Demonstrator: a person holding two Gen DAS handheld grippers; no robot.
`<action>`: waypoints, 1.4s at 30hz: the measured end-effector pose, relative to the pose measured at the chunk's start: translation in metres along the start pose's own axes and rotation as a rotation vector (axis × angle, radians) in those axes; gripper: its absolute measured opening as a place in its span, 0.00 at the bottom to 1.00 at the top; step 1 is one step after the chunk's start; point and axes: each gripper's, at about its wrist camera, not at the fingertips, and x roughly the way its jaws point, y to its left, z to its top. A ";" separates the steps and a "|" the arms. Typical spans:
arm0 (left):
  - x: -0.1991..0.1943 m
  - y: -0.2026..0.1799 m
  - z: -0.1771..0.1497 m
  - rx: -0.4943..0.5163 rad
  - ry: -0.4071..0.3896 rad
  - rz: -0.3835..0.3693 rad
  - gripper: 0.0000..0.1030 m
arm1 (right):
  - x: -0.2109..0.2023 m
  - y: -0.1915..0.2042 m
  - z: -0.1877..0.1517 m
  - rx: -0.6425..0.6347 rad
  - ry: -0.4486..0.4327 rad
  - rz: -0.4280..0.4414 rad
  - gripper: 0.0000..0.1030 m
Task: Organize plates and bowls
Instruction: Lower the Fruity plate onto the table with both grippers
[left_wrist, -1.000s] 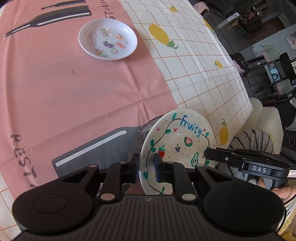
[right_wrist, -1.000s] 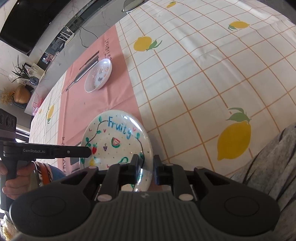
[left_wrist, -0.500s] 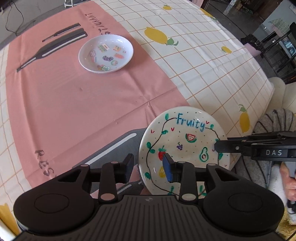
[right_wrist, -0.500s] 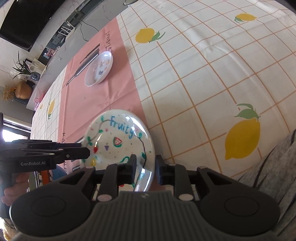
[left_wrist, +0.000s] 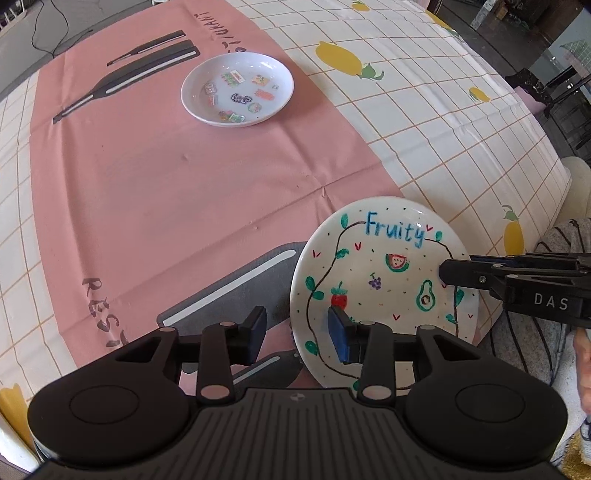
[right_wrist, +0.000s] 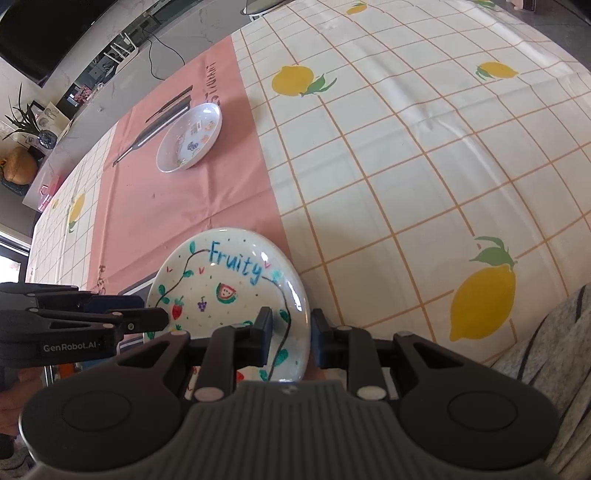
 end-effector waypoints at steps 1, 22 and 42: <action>0.001 0.003 0.000 -0.012 0.004 -0.017 0.45 | 0.001 0.004 0.000 -0.010 -0.010 -0.013 0.22; -0.004 0.022 -0.001 -0.111 0.000 -0.131 0.47 | -0.003 0.010 -0.006 -0.047 0.004 0.046 0.60; -0.025 0.028 -0.001 -0.110 -0.062 -0.077 0.51 | 0.007 0.033 -0.005 -0.176 0.011 0.065 0.84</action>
